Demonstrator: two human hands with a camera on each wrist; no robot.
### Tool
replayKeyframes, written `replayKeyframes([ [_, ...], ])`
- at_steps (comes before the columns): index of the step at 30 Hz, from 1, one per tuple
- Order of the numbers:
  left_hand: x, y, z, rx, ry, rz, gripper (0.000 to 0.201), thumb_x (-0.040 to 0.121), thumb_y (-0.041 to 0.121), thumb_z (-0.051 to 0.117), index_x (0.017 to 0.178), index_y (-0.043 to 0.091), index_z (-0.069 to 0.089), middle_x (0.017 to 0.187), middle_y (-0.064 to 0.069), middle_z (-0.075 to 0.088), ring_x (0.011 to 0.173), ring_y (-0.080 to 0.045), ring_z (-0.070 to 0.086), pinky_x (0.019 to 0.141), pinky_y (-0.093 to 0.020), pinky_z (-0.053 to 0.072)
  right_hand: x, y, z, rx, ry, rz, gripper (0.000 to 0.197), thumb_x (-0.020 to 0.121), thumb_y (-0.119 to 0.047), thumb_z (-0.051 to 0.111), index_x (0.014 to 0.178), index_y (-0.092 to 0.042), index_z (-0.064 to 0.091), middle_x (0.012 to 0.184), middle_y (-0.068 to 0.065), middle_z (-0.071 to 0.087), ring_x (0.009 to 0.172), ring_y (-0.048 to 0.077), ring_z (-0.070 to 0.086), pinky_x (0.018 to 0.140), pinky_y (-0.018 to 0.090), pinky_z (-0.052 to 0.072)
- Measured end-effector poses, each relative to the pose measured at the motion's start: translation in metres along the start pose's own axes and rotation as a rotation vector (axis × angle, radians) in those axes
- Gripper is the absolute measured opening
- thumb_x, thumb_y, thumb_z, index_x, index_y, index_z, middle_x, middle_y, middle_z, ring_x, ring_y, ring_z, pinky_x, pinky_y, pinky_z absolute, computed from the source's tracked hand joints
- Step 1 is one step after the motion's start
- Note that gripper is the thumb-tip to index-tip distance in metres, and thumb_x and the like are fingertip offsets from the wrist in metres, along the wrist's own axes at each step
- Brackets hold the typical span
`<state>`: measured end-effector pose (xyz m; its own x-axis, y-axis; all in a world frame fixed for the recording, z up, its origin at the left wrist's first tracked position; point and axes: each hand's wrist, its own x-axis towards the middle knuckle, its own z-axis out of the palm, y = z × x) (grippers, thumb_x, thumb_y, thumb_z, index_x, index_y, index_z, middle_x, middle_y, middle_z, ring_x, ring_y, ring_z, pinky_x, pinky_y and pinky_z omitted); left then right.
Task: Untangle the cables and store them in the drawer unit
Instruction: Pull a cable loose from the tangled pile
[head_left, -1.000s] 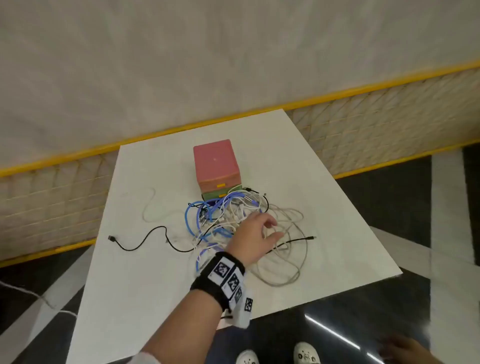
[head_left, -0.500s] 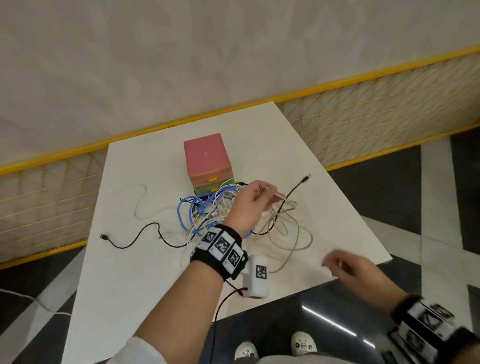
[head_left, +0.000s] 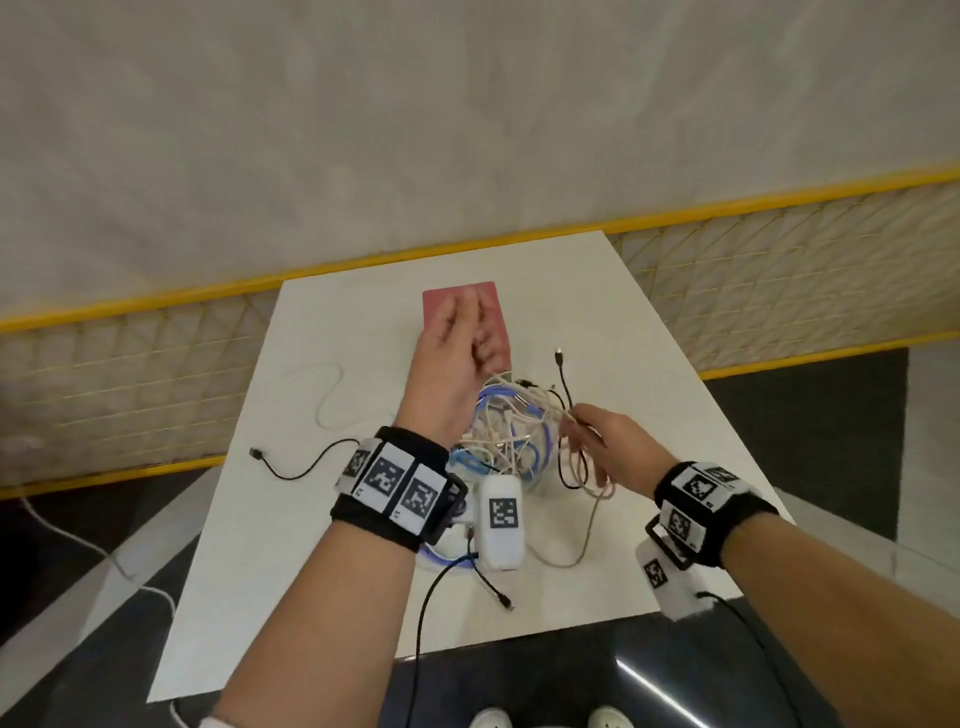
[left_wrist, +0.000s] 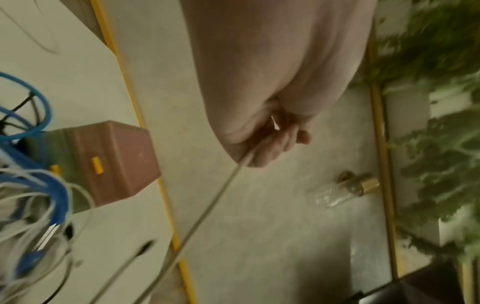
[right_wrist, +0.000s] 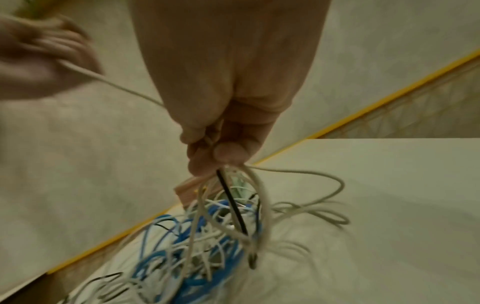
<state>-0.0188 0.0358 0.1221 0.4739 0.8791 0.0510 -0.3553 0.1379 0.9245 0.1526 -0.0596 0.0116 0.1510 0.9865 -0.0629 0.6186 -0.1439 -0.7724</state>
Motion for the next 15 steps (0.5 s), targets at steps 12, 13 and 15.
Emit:
replayKeyframes([
  [12,-0.006,-0.029,-0.009,1.021,-0.218,-0.045,0.034,0.101,0.042,0.048,0.079,0.02,0.061,0.065,-0.002,0.054,0.057,-0.014,0.049,0.055,-0.027,0.038,0.034,-0.053,-0.035,-0.225,0.262,-0.311,0.019,0.095,-0.025,0.054,0.093,-0.014,0.069,0.085,-0.001,0.064,0.074,0.015,0.055,0.069,0.031,0.045],
  [13,-0.007,-0.021,-0.009,0.977,-0.162,-0.023,0.031,0.101,0.04,0.047,0.08,0.022,0.06,0.062,-0.001,0.051,0.05,-0.012,0.046,0.052,-0.027,0.04,0.034,-0.05,-0.035,-0.214,0.256,-0.294,0.02,0.095,-0.025,0.052,0.091,-0.014,0.068,0.086,0.0,0.065,0.075,0.015,0.056,0.07,0.032,0.047],
  [15,-0.002,-0.001,-0.014,0.872,-0.021,0.062,0.024,0.102,0.036,0.048,0.084,0.026,0.06,0.061,-0.002,0.053,0.05,-0.012,0.048,0.053,-0.026,0.045,0.033,-0.04,-0.034,-0.191,0.209,-0.21,0.022,0.097,-0.025,0.05,0.089,-0.014,0.066,0.084,-0.003,0.065,0.071,0.012,0.056,0.07,0.035,0.048],
])
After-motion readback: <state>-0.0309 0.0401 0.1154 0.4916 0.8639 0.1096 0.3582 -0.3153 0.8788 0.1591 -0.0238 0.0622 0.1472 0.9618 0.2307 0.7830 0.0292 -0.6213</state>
